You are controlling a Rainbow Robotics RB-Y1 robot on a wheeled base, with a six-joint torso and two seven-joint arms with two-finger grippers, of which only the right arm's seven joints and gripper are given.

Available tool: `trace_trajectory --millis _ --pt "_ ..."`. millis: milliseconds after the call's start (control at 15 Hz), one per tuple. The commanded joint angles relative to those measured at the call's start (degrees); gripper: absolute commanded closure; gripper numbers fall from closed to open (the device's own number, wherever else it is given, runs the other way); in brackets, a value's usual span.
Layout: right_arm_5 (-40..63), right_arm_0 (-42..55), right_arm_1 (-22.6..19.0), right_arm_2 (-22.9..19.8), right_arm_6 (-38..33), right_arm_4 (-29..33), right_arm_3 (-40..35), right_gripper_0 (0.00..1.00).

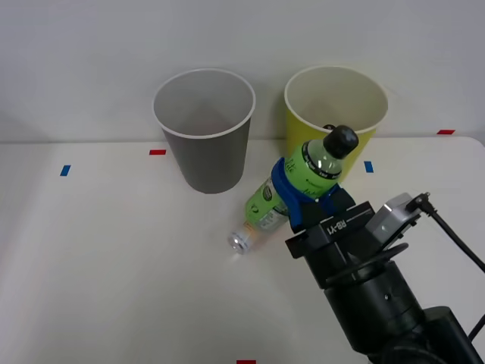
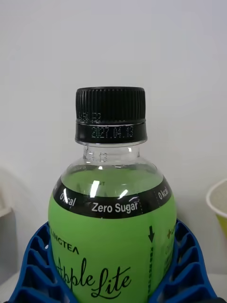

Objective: Put cans in the gray bin, plastic bottles in the light green bin

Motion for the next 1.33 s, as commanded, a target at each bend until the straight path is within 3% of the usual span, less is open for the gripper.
trace_trajectory --millis 67,267,600,867,1133,1333 --pt "0.1 -2.8 2.1 -3.3 -0.7 -2.7 -0.7 1.0" --pt "2.5 -6.8 3.5 -7.3 -0.7 -7.5 -1.0 1.0" --pt "15.7 -12.6 8.1 -19.6 -0.8 -13.9 -1.0 1.0" --pt "27.7 -15.4 12.3 -28.1 -1.2 -14.8 0.1 1.0" --pt "28.8 -21.1 15.5 -31.3 -0.3 -14.9 6.7 1.0" --pt "34.2 -25.6 18.0 -36.3 0.3 -10.9 10.9 1.0"
